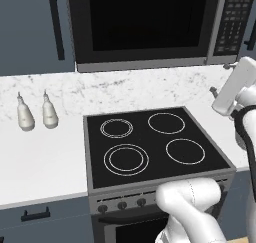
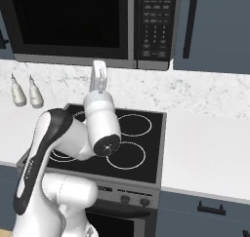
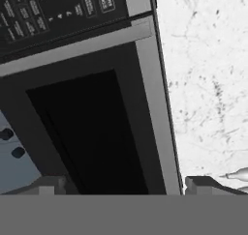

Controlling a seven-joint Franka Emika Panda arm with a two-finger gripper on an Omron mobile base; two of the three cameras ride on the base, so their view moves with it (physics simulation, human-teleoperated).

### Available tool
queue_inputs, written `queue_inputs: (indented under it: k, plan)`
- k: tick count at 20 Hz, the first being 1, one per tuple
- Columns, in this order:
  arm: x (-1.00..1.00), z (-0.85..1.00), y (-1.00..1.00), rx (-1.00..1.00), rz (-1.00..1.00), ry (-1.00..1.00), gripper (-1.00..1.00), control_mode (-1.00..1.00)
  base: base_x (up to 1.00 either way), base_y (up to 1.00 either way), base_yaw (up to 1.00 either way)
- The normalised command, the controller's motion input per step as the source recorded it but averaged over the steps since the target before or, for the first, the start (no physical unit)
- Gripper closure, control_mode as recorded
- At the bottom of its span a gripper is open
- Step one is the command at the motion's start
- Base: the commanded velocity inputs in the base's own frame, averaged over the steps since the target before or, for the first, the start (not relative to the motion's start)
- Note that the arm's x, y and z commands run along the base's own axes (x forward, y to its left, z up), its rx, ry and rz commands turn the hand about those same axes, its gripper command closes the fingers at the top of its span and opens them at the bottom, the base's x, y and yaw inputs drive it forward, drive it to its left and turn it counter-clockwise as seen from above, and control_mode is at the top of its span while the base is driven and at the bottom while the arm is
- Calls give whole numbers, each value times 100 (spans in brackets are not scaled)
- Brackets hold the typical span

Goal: Open the microwave, place the bowl with waffle inside the microwave, then close the microwave door and turn it on.

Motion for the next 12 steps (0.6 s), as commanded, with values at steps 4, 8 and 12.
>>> queue_inputs:
  k: [4,8,12]
  plan:
    - [11,-28,-57,-15,1,0,-100,-100,0,0,0]
    - [34,0,-47,-7,0,3,-100,-100,0,0,0]
    - [44,0,-4,-1,0,0,-100,-100,0,0,0]
